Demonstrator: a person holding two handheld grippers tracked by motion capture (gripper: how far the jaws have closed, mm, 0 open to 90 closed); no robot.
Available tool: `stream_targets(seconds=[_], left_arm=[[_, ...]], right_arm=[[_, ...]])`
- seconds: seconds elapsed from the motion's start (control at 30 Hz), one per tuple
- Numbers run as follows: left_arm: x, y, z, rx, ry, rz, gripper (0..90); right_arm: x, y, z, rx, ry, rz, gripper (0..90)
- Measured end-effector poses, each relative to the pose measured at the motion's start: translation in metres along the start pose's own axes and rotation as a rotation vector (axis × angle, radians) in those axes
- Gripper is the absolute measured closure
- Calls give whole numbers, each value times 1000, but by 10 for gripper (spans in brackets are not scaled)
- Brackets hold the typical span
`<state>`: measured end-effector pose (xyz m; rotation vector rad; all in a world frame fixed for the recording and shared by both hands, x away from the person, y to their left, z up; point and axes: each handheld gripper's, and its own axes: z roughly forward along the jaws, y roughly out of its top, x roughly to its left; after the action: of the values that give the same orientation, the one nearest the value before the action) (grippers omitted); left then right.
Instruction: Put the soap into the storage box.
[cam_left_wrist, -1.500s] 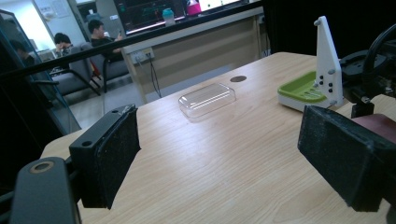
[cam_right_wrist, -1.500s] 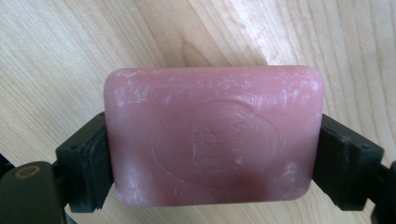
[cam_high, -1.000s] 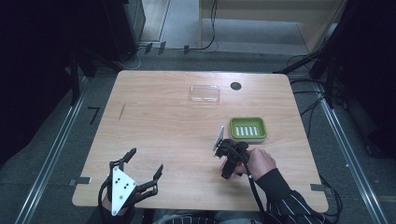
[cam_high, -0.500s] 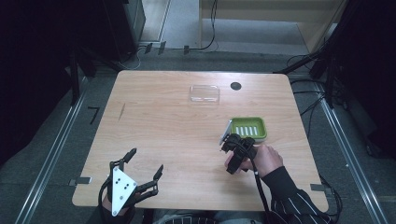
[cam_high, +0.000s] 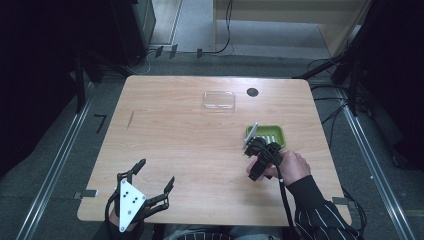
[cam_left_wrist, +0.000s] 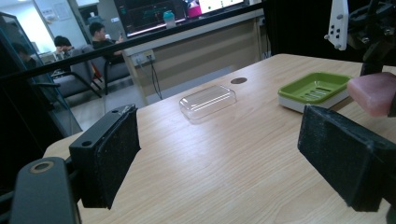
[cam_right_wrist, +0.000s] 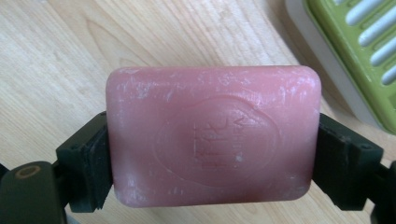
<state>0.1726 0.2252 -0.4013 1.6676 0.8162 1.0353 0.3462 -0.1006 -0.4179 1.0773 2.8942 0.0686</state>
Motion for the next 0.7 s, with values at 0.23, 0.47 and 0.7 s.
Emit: stream_targets(seconds=[0.23,0.47,0.7], left_arm=[[0,0,0,0,2,0,131],[0,0,0,1,1,1,131],[-1,0,0,1,1,3,131]], right_arm=[[-6,-2,0,0,0,18,140],[-14,-3,-3,-11,-4,36,140],[-25,-5,-5,-24,-5,63,140]])
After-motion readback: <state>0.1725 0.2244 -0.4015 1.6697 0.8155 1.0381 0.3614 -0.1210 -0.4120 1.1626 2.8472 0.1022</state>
